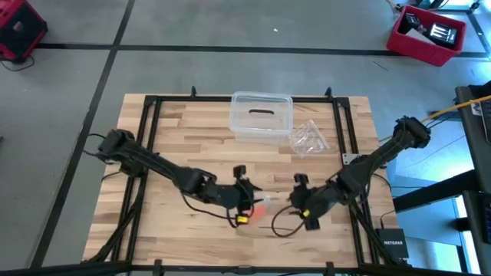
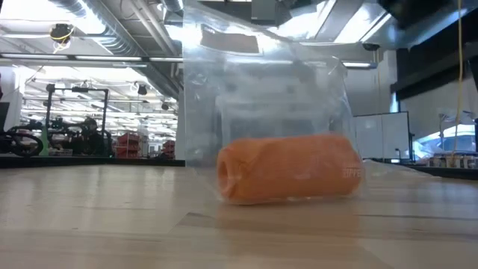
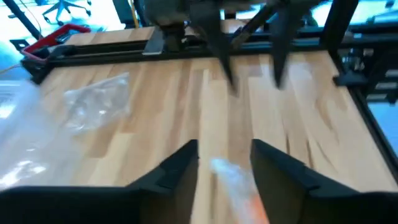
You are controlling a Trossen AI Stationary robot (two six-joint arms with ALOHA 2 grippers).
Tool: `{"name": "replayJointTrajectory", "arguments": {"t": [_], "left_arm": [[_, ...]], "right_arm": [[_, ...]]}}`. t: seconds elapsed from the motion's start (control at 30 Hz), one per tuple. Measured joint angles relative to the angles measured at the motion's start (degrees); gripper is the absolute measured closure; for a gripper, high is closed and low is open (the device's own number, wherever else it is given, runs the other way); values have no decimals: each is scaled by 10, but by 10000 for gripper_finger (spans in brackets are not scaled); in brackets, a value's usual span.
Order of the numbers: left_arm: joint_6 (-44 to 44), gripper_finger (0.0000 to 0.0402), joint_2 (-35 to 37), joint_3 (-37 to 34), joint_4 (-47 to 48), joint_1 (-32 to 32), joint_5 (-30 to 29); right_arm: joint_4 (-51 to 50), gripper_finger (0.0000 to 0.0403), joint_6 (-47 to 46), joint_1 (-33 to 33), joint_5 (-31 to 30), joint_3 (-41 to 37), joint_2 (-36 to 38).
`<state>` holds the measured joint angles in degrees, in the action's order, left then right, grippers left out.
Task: Roll bandage
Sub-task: Close the transparent zip bag, then open the transparent bin
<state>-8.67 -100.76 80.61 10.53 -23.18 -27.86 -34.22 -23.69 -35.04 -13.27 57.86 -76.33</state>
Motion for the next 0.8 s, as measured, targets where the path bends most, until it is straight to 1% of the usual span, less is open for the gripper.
{"name": "replayJointTrajectory", "arguments": {"t": [0.07, 0.13, 0.2, 0.23, 0.3, 0.33, 0.37, 0.43, 0.53, 0.57, 0.63, 0.77, 0.8], "left_arm": [[12, 241, 28, 1, 58, 0, -3], [16, 223, 49, 0, 119, 3, -21], [11, 214, 70, -3, 174, 5, -68], [4, 212, 80, -6, 195, 6, -98], [-3, 211, 101, -23, 235, 10, -151], [-5, 210, 111, -37, 248, 14, -162], [-7, 210, 121, -55, 255, 22, -158], [0, 210, 140, -95, 258, 42, -123], [9, 210, 175, -155, 253, 92, -90], [16, 210, 188, -176, 249, 110, -80], [25, 210, 214, -222, 225, 147, -51], [54, 210, 276, -304, 121, 211, 30], [63, 210, 287, -322, 97, 223, 39]], "right_arm": [[-33, 184, 62, 19, -50, 24, 1], [-15, 170, 149, 43, -124, 32, 0], [14, 161, 226, 70, -199, 33, 0], [25, 160, 261, 86, -225, 33, 1], [46, 158, 305, 130, -243, 33, -3], [53, 158, 323, 153, -243, 33, -5], [57, 158, 340, 176, -242, 33, -5], [81, 158, 381, 227, -235, 33, -6], [129, 157, 424, 308, -210, 33, -9], [142, 157, 431, 335, -191, 33, -9], [177, 157, 434, 390, -136, 33, -16], [215, 157, 444, 478, -35, 33, -33], [214, 157, 452, 498, -14, 33, -39]]}}
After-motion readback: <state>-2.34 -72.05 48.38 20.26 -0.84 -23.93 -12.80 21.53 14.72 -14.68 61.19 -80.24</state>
